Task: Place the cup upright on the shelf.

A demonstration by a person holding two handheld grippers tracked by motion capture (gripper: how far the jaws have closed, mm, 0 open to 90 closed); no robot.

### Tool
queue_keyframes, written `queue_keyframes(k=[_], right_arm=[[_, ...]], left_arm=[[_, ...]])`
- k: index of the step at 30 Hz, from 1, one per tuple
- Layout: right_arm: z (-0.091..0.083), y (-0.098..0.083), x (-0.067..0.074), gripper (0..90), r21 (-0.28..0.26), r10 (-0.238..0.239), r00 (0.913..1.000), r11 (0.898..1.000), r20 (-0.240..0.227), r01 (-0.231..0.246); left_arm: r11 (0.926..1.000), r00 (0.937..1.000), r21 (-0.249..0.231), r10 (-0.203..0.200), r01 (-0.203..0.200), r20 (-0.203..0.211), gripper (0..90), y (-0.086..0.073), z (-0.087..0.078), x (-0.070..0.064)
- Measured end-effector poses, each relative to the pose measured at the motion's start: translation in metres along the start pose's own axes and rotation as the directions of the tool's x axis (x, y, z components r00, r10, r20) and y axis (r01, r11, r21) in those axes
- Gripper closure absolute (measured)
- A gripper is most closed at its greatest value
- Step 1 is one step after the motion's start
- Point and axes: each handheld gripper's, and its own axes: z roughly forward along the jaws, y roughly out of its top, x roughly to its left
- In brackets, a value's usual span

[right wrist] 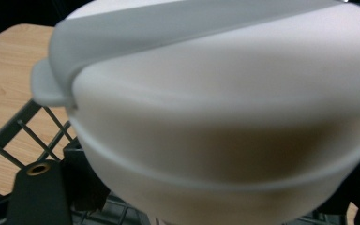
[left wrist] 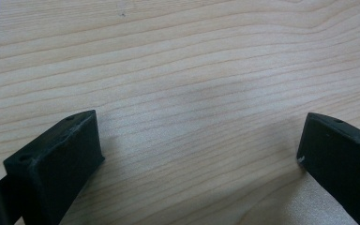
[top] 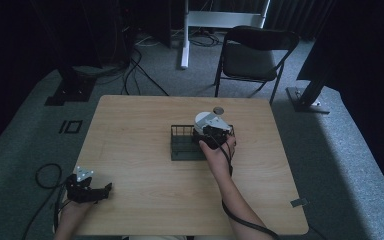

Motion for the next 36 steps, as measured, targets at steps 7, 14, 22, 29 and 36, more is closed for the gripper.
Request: queue_keyframes(k=[7,14,22,29,36], right_arm=[[0.004,-0.004,0.001,18.0,0.022,-0.018,0.9998,1.0,0.006,0.018],[0.005,-0.003,0.002,18.0,0.045,-0.007,1.0,0.999,0.002,0.006],[0.007,-0.004,0.004,18.0,0.056,-0.027,0.9996,0.998,0.005,0.027],[0.006,-0.007,0.005,18.0,0.049,-0.037,0.9993,0.998,-0.002,0.038],[0.002,-0.013,0.005,17.9,0.036,-0.035,0.9994,0.999,0.0,0.035]], left_arm=[[1.0,1.0,0.0,0.001,-0.001,0.0,0.2,0.0,0.0,0.0],[1.0,1.0,0.0,0.001,-0.001,0.0,0.2,0.0,0.0,0.0],[1.0,1.0,0.0,0.0,0.0,0.0,0.2,0.0,0.0,0.0],[1.0,1.0,0.0,0.0,0.0,0.0,0.2,0.0,0.0,0.0],[1.0,1.0,0.0,0.0,0.0,0.0,0.2,0.0,0.0,0.0]])
